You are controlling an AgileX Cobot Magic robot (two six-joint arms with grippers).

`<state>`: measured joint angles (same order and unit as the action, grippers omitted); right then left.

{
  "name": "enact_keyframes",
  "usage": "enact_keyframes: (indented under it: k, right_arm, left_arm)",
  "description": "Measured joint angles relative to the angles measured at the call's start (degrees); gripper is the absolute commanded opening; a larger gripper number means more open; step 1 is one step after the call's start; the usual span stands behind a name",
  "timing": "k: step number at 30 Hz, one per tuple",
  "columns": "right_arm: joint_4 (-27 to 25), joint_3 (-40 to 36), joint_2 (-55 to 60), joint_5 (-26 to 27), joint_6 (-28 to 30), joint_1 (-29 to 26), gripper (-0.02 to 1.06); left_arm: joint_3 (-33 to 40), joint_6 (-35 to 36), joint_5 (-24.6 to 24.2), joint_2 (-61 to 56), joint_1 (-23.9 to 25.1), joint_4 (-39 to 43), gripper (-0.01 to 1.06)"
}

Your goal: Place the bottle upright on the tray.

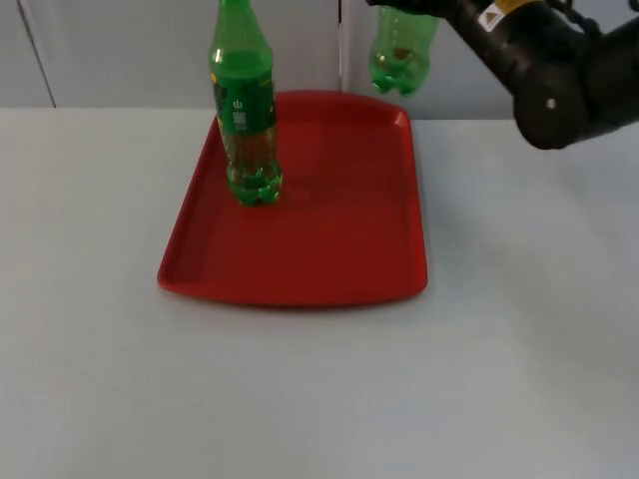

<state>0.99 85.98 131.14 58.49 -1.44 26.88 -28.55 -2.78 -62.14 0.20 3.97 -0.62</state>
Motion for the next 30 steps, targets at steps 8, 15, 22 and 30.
enact_keyframes:
  k: [8,15,22,30]
  right_arm:
    - [0.00,13.59,10.36,-5.99,-1.73,0.00,0.00]
    - [0.00,19.40,16.02,-7.83,-1.76,0.00,0.00]
    - [1.19,21.76,19.38,-7.83,-1.99,0.00,0.00]
    - [1.19,21.98,21.46,-6.56,-1.99,0.00,0.00]
  left_arm:
    - [0.00,0.00,0.00,0.00,0.00,0.00,1.05]
    - [0.00,0.00,0.00,0.00,0.00,0.00,1.05]
    - [0.00,0.00,0.00,0.00,0.00,0.00,1.05]
    - [0.00,0.00,0.00,0.00,0.00,0.00,1.05]
